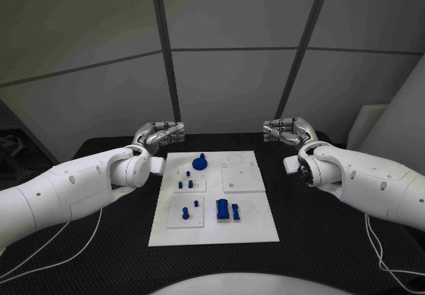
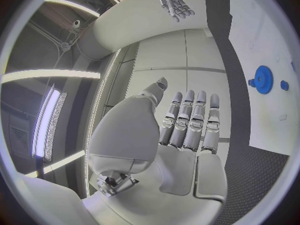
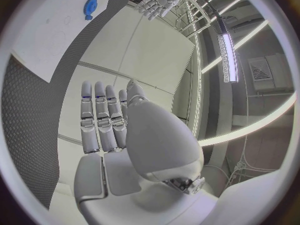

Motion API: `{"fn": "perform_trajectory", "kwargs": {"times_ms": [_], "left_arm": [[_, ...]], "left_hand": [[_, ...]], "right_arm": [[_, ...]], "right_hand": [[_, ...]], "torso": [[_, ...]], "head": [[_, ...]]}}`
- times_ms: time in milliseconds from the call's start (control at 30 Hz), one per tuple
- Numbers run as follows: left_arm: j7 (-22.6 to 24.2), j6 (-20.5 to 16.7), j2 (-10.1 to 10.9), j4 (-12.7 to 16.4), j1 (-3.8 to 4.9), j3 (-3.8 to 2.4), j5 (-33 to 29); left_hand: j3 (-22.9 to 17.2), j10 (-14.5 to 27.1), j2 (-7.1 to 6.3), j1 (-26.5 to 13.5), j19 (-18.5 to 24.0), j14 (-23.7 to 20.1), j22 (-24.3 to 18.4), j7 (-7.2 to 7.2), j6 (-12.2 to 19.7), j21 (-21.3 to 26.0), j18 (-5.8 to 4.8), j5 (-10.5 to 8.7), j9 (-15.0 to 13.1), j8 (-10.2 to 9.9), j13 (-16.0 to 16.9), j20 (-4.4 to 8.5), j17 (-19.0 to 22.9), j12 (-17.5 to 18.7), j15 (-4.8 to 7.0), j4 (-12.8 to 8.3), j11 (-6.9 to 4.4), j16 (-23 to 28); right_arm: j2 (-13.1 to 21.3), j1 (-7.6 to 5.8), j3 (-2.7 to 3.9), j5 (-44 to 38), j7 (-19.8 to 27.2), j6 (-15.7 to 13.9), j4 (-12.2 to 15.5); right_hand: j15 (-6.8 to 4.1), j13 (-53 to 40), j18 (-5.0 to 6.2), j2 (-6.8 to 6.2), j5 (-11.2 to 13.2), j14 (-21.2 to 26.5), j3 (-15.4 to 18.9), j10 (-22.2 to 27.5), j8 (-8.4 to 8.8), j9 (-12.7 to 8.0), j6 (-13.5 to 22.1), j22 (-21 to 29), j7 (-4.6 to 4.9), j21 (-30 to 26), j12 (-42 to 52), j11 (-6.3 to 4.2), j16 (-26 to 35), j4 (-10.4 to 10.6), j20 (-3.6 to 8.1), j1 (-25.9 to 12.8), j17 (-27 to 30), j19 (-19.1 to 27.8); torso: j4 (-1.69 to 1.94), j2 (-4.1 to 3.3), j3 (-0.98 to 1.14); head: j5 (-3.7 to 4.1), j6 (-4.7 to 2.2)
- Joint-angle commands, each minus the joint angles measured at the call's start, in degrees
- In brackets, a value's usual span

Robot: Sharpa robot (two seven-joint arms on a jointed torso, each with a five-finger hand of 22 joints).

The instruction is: Assemble the parts on the task board

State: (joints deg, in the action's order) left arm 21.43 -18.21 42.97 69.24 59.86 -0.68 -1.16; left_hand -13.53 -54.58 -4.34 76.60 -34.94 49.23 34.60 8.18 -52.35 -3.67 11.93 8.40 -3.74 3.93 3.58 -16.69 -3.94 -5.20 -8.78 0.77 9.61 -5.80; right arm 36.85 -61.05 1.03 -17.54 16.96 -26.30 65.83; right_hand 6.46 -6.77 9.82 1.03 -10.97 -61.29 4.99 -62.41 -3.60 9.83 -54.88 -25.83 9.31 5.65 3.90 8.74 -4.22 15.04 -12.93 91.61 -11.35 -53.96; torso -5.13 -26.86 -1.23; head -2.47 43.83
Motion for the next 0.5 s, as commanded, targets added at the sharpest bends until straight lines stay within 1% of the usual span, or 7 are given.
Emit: {"fn": "perform_trajectory", "kwargs": {"times_ms": [33,167,200,367,400,433,500], "left_arm": [[5.1,-6.3,-1.0,-1.6,-0.03,-0.09,-4.4],[6.2,-7.8,-2.3,-3.3,-0.15,-0.12,-5.5],[2.2,-3.4,-1.8,-2.5,-0.11,-0.05,-2.2],[2.7,-5.4,-1.4,-0.4,-0.07,0.01,-1.9],[2.9,-6.2,-1.3,0.4,-0.06,0.04,-1.8],[3.2,-7.0,-1.2,1.2,-0.05,0.06,-1.7],[3.7,-9.0,-0.9,3.3,-0.01,0.13,-1.4]], "left_hand": [[2.0,1.4,1.01,0.0,0.9,-0.8,-3.3,-0.21,0.9,0.1,-2.31,-0.16,0.1,-0.4,-0.1,-0.07,0.3,1.2,0.14,0.1,-0.4,2.0],[3.2,2.3,1.4,-0.1,1.0,-1.6,-4.9,-0.05,1.3,0.1,-2.44,-0.16,0.1,-0.4,-0.1,-0.04,0.4,1.6,0.24,0.2,-0.83,2.3],[6.1,17.8,4.34,-23.0,11.0,-15.6,-13.6,-2.46,16.4,3.7,-6.34,-2.52,3.7,-3.9,-3.6,4.93,3.9,5.2,2.77,-0.8,-3.45,5.8],[7.5,23.9,4.34,-31.5,14.9,-21.2,-17.2,-3.39,22.3,3.7,-6.34,-3.51,3.7,-3.9,-3.6,6.87,3.9,5.2,3.76,-0.8,-4.47,5.8],[7.7,25.3,4.34,-33.6,15.9,-22.5,-18.0,-3.61,23.7,3.7,-6.34,-3.75,3.7,-3.9,-3.6,7.31,3.9,5.2,4.0,-0.8,-4.71,5.8],[8.0,26.5,4.34,-35.5,16.7,-23.7,-18.7,-3.8,24.9,3.7,-6.35,-3.97,3.7,-3.9,-3.6,7.72,3.9,5.2,4.2,-0.8,-4.92,5.8],[8.4,28.7,4.34,-38.7,18.1,-25.7,-20.0,-4.15,27.1,3.7,-6.37,-4.29,3.7,-3.9,-3.6,8.42,3.9,5.2,4.56,-0.8,-5.3,5.8]], "right_arm": [[-1.4,-0.16,0.06,2.9,2.9,4.5,-2.0],[-2.8,-0.22,0.08,2.9,3.0,5.3,-3.8],[-2.3,-0.07,0.01,1.2,1.0,2.0,-3.0],[-1.5,0.01,-0.07,2.4,1.9,0.4,-0.9],[-1.2,0.03,-0.1,2.9,2.3,-0.1,-0.1],[-0.9,0.06,-0.13,3.4,2.6,-0.7,0.7],[-0.2,0.14,-0.21,4.7,3.5,-2.2,2.8]], "right_hand": [[0.53,1.9,0.72,0.14,0.4,0.3,0.2,0.8,0.03,-1.4,0.6,2.7,0.15,-2.1,-0.3,0.25,0.7,-0.9,-0.82,-1.6,2.2,0.1],[0.83,3.2,0.67,0.28,0.4,0.3,0.1,1.0,0.04,-2.9,0.6,5.8,0.23,-2.3,-0.4,0.4,0.7,-2.1,-1.23,-2.6,4.5,0.3],[-1.74,6.8,-2.95,-1.03,3.4,18.6,-5.0,19.1,3.6,-4.8,16.6,11.3,-2.66,-5.7,-3.9,-2.29,4.2,-5.8,3.24,-28.9,6.2,16.4],[-2.23,6.8,-3.02,-1.03,4.7,25.5,-5.0,26.3,3.6,-5.8,23.0,14.1,-3.7,-5.7,-3.9,-3.34,4.2,-7.5,4.6,-39.4,11.3,22.5],[-2.42,6.8,-3.64,-1.03,5.0,27.1,-5.0,28.0,3.6,-9.8,24.4,14.6,-3.94,-5.7,-3.9,-3.59,4.2,-7.9,4.99,-41.8,11.3,23.9],[-6.46,6.8,-3.95,-1.03,5.2,28.4,-5.0,29.3,3.6,-9.8,25.6,15.1,-4.14,-5.7,-3.9,-3.78,4.2,-8.1,5.3,-43.7,11.3,25.1],[-6.46,6.8,-3.93,-1.03,5.7,30.7,-5.0,31.6,3.6,-9.8,27.6,15.8,-4.5,-5.7,-3.9,-4.13,4.2,-8.5,5.83,-47.0,11.3,27.1]], "torso": [[-0.22,0.1,0.04],[-0.3,0.02,0.15],[-0.17,0.1,0.03],[0.52,-0.48,0.19],[0.78,-0.69,0.25],[1.06,-0.92,0.31],[1.74,-1.49,0.46]], "head": [[-0.03,-1.39],[-0.11,-1.98],[-0.05,-1.43],[0.28,-2.48],[0.4,-2.86],[0.53,-3.29],[0.86,-4.32]]}}
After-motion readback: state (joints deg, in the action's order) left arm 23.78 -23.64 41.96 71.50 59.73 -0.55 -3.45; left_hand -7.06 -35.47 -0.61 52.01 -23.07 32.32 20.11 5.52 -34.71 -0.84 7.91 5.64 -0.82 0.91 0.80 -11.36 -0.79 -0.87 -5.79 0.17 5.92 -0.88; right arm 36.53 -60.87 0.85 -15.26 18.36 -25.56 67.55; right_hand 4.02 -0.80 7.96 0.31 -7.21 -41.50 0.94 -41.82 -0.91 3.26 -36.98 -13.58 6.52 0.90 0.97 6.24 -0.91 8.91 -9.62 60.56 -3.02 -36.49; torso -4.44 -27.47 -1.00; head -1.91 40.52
